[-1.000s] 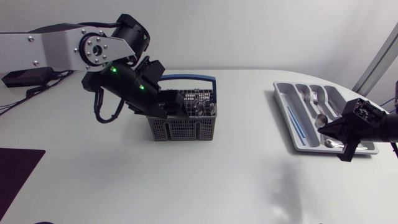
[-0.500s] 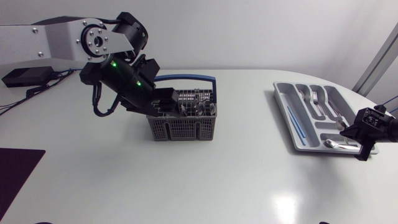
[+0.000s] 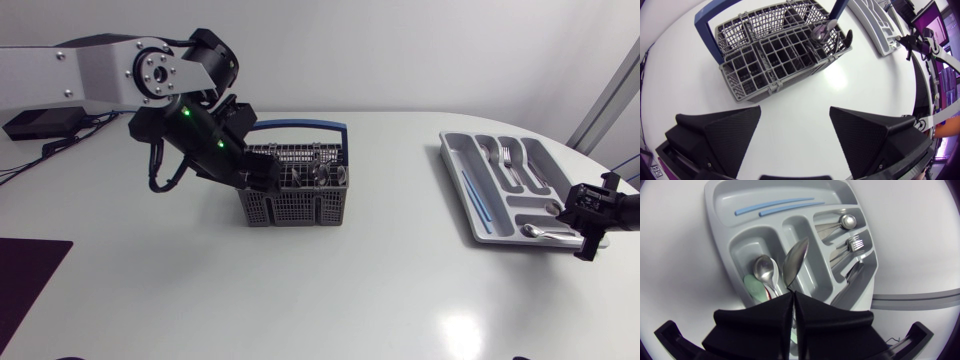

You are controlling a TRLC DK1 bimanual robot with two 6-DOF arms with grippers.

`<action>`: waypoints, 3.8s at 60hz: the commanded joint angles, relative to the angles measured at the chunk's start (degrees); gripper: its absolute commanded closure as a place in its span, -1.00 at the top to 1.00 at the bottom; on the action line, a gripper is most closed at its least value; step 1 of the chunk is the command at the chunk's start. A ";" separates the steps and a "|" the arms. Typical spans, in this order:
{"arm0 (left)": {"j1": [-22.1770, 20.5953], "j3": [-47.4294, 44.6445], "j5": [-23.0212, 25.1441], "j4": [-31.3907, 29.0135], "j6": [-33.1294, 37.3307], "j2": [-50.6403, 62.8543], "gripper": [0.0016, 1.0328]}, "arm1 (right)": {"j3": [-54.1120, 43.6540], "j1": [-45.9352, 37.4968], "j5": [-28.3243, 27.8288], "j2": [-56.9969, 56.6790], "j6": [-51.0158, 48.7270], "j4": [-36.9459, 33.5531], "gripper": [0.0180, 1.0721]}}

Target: Unload the cutlery basket into the drawer organizer.

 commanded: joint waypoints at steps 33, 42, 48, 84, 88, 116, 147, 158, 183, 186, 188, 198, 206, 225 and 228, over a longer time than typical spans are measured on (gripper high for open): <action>-1.24 2.27 -0.97 -0.22 -6.14 -0.39 0.80 | -5.25 -1.11 2.00 -1.87 2.68 7.13 0.39; -3.00 3.15 -0.97 -0.04 -11.85 -0.12 0.80 | -7.01 -1.11 2.00 -4.59 4.97 6.51 0.39; -3.35 4.47 -0.97 0.13 -15.72 1.02 0.80 | -8.59 -0.59 1.91 -7.14 7.08 5.90 0.39; -2.20 9.74 -0.18 3.03 -22.84 8.84 0.65 | -17.56 11.19 1.91 -24.02 21.40 0.19 0.44; -2.12 10.71 -0.09 3.21 -22.84 9.90 0.57 | -18.52 13.21 1.91 -26.30 23.34 -1.31 0.44; -2.20 13.00 2.11 4.53 -24.07 13.59 0.40 | -23.88 36.77 8.68 -41.42 39.51 -8.16 0.52; -1.59 13.08 3.51 6.46 -24.69 14.38 -0.21 | -24.32 53.38 12.90 -38.78 51.90 -5.79 0.52; -1.33 12.91 5.62 6.37 -25.65 14.38 -0.21 | -24.24 55.58 13.51 -38.08 53.13 -5.26 0.52; -0.97 12.73 7.82 4.18 -26.27 13.68 -0.21 | -24.06 57.51 13.95 -37.64 54.27 -5.09 0.52; -0.80 13.00 7.82 3.65 -26.27 13.59 -0.21 | -24.15 57.51 13.95 -37.64 54.27 -5.09 0.52; -0.62 13.35 7.82 3.21 -26.27 13.59 -0.21 | -24.24 57.60 13.95 -37.64 54.36 -5.09 0.52; -0.01 16.16 7.82 -0.48 -26.36 13.94 -0.21 | -24.32 57.77 13.95 -37.46 54.36 -5.09 0.52; -0.01 18.36 7.82 -2.94 -26.44 14.99 -0.21 | -24.32 58.30 14.04 -37.29 54.54 -5.09 0.52; -0.36 21.17 7.91 -6.46 -26.62 17.28 -0.21 | -24.59 58.56 14.21 -37.55 54.54 -5.09 0.52; -0.27 21.61 7.91 -6.72 -26.62 17.46 -0.21 | -24.68 58.56 14.21 -37.64 54.45 -5.09 0.52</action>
